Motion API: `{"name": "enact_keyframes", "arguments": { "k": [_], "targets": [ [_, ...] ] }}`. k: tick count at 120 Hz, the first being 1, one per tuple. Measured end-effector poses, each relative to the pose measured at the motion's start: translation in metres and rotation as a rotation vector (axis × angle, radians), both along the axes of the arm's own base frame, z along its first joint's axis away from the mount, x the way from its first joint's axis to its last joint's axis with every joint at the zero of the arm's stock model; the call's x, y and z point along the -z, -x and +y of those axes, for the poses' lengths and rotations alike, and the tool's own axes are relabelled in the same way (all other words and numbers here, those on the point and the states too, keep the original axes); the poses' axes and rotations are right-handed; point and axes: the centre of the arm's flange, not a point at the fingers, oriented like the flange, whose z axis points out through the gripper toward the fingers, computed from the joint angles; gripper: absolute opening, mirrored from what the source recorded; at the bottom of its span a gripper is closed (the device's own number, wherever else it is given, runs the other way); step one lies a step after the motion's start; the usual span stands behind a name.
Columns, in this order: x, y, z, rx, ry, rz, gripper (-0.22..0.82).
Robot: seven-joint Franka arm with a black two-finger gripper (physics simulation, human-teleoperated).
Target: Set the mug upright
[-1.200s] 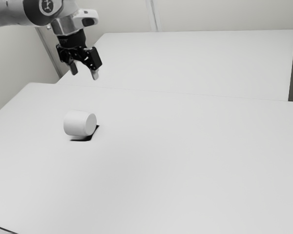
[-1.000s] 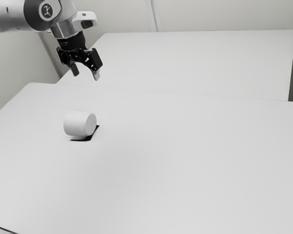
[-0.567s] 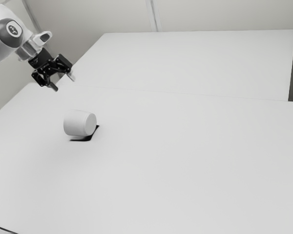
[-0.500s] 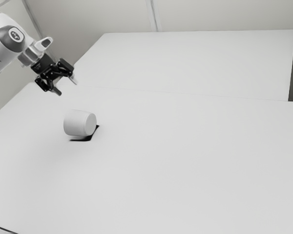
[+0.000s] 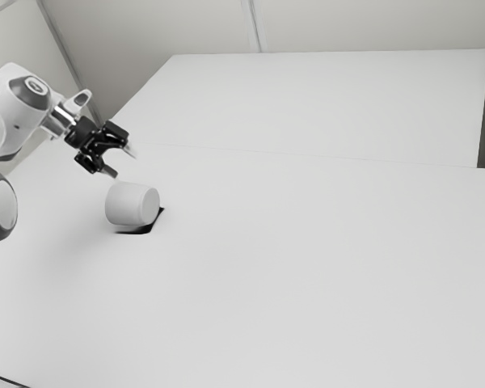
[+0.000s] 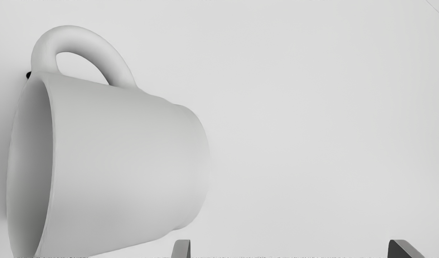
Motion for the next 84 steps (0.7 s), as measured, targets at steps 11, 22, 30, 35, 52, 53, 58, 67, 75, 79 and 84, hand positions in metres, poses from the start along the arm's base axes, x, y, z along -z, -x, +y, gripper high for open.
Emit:
{"name": "enact_keyframes", "arguments": {
  "k": [11,22,30,35,52,53,58,67,75,79,84],
  "targets": [
    [0.001,0.003,0.006,0.014,0.0,-0.008,0.6],
    [-0.005,0.009,0.018,0.022,-0.002,-0.022,0.6],
    [-0.006,0.014,0.028,0.023,-0.005,-0.023,0.6],
    [-0.005,0.018,0.036,0.018,-0.004,-0.022,0.6],
    [0.003,0.044,0.09,-0.049,0.026,-0.023,0.6],
    [0.007,0.046,0.094,-0.054,0.031,-0.019,0.6],
    [0.028,0.05,0.11,-0.074,0.06,-0.002,0.6],
    [0.059,0.046,0.126,-0.085,0.113,0.007,0.6],
    [0.083,0.042,0.127,-0.09,0.179,0.005,0.6],
    [0.095,0.04,0.125,-0.094,0.219,0.001,0.6],
    [0.107,0.038,0.122,-0.098,0.267,-0.008,0.6]
  ]
}}
